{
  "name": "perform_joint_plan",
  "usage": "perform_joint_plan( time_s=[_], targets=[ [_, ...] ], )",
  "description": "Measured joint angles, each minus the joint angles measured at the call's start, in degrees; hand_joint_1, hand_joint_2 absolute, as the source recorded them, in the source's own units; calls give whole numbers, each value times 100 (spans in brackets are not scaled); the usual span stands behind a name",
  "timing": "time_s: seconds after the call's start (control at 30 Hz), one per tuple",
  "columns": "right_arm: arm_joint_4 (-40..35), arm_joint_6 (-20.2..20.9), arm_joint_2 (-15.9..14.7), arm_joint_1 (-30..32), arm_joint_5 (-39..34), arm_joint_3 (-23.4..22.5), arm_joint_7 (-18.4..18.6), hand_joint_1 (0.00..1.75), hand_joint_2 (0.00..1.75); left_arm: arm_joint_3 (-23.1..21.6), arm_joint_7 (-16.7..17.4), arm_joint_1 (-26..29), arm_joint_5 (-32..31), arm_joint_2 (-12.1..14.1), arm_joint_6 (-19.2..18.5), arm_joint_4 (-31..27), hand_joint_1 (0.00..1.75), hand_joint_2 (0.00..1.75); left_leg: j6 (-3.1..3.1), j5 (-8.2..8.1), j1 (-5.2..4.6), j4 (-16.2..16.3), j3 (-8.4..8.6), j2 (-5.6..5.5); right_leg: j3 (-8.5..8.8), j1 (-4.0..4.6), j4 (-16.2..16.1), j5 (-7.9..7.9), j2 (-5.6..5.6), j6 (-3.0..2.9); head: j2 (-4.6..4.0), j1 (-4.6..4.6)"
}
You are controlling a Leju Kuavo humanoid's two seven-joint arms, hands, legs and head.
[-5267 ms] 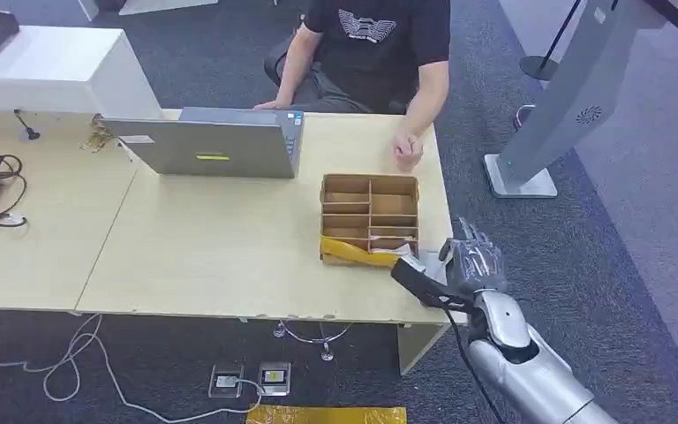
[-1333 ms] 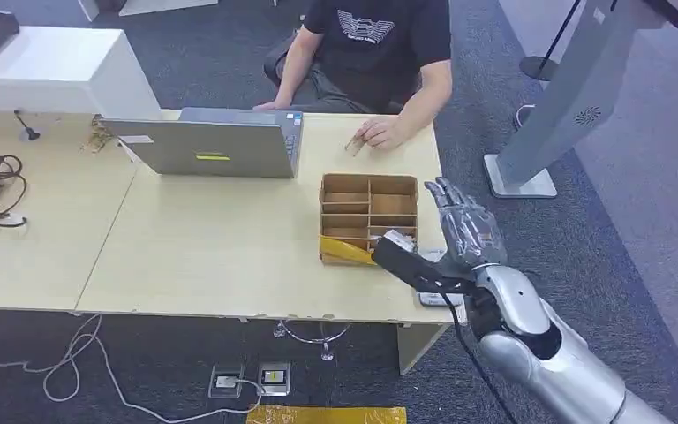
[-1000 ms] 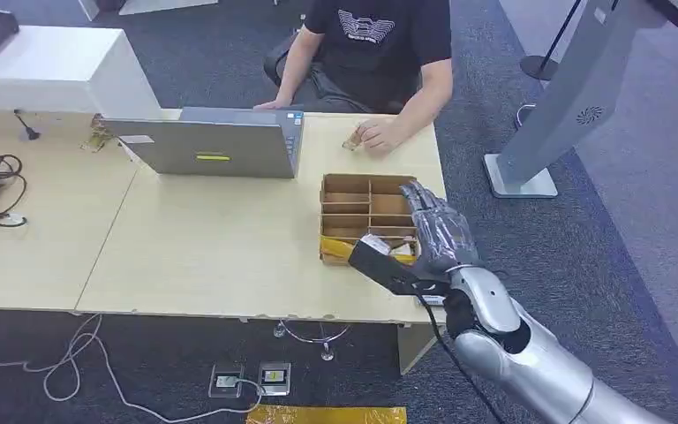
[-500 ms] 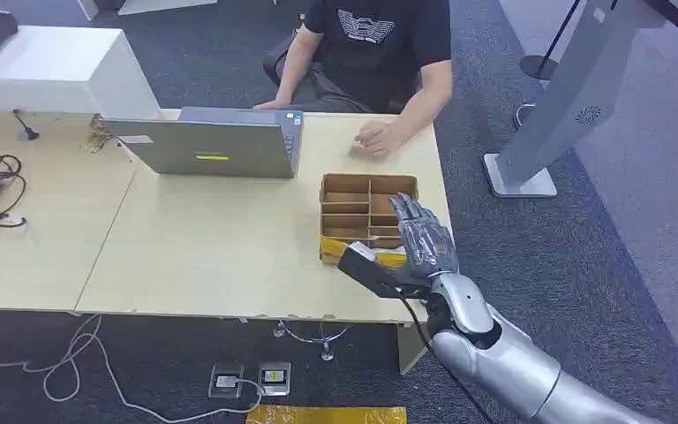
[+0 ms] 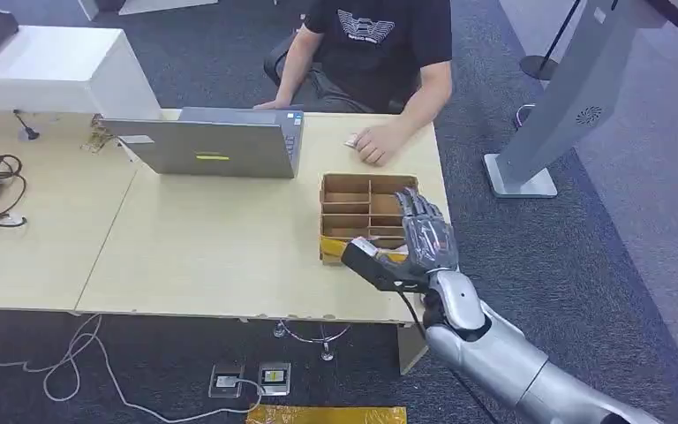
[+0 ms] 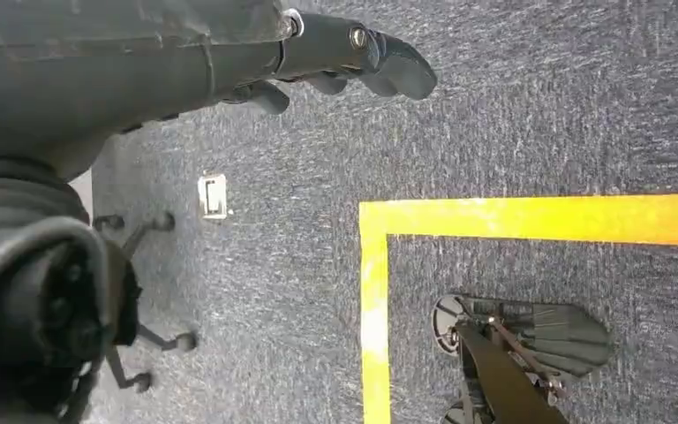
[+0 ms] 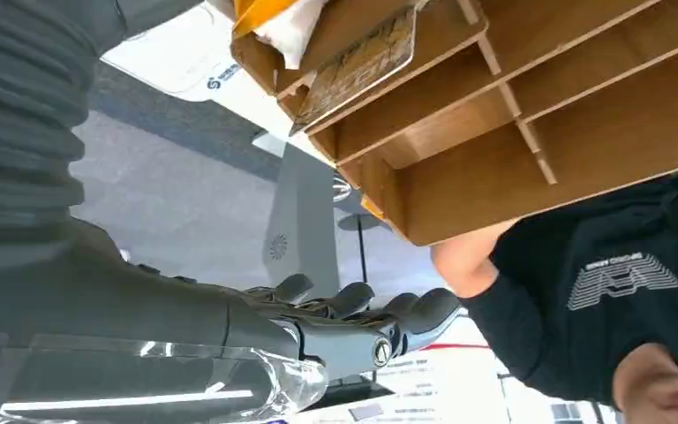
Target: Pass the card to the sensor for recognition and then transmit it.
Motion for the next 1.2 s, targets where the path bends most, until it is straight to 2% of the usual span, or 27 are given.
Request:
perform_joint_plan(
  time_s=[0.33, 0.63, 1.2],
  targets=[
    [383, 11, 72, -189, -35, -2, -9, 0, 175, 0, 26, -29, -37, 0, -52, 0, 0, 0, 0, 0, 0, 0, 1, 1, 0, 0, 0, 0, 1, 0, 0, 2],
    [693, 13, 190, -282, -322, 0, -212, 0, 175, 0, 31, -22, -37, 0, -46, 0, 0, 0, 0, 0, 0, 0, 0, 0, 0, 0, 0, 0, 1, 0, 0, 2],
    [1128, 31, 330, -325, -404, 92, -302, 0, 175, 0, 37, -22, -37, 0, -7, 0, 0, 0, 0, 0, 0, 0, 1, 1, 0, 0, 0, 0, 1, 0, 0, 0]
  ],
)
